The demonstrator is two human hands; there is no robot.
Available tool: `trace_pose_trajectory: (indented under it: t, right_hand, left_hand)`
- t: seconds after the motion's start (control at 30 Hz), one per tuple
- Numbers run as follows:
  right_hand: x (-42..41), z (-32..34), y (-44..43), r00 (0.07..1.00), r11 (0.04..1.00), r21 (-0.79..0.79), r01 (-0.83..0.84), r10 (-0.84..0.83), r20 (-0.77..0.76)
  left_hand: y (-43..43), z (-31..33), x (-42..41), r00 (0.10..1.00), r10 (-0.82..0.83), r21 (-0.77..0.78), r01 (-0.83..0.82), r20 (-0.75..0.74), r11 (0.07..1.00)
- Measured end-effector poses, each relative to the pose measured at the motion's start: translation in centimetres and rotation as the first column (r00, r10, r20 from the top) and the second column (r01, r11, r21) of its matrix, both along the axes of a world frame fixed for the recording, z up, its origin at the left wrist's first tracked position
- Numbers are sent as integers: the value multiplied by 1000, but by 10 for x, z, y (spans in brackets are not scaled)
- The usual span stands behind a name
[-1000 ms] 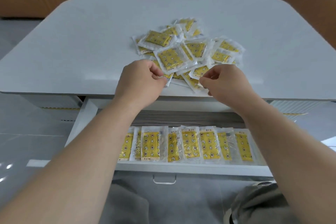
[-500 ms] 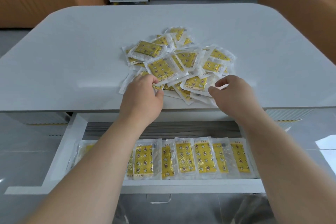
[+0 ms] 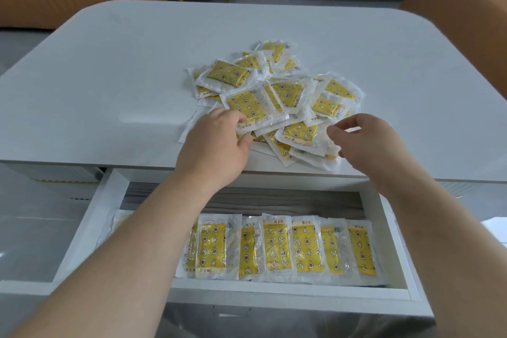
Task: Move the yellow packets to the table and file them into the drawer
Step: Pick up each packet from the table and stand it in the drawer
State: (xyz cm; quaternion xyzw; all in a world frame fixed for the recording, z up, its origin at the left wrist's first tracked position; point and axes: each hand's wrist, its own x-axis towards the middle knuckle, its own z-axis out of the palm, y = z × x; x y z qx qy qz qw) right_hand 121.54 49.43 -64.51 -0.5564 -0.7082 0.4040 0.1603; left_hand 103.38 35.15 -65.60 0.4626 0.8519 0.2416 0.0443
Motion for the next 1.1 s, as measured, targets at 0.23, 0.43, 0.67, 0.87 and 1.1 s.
trace_pose_trajectory:
  t: [0.23,0.43,0.67,0.87,1.1]
  right_hand:
    - [-10,-9,4,996,998,37,-42,39,82]
    - [-17,-8,1,997,999,-9,-52,52,55]
    - [-23,-2,-6,873,947,-282,151,-262,-411]
    - [-21,10,-22,546,883,-457,110,-438,-714]
    - [-17,17,-29,528,969,-199,145,-246,-813]
  left_hand:
    - [6,-26,-18,975,-201,-229,176,-91,957]
    - [5,-30,-17,959,-210,-195,172,-191,965]
    - [4,-30,-11,974,-141,-146,115,-177,982]
    - [5,-29,-8,975,-110,-87,95,-194,992]
    - [5,-23,-7,952,0,-2,0,-307,1000]
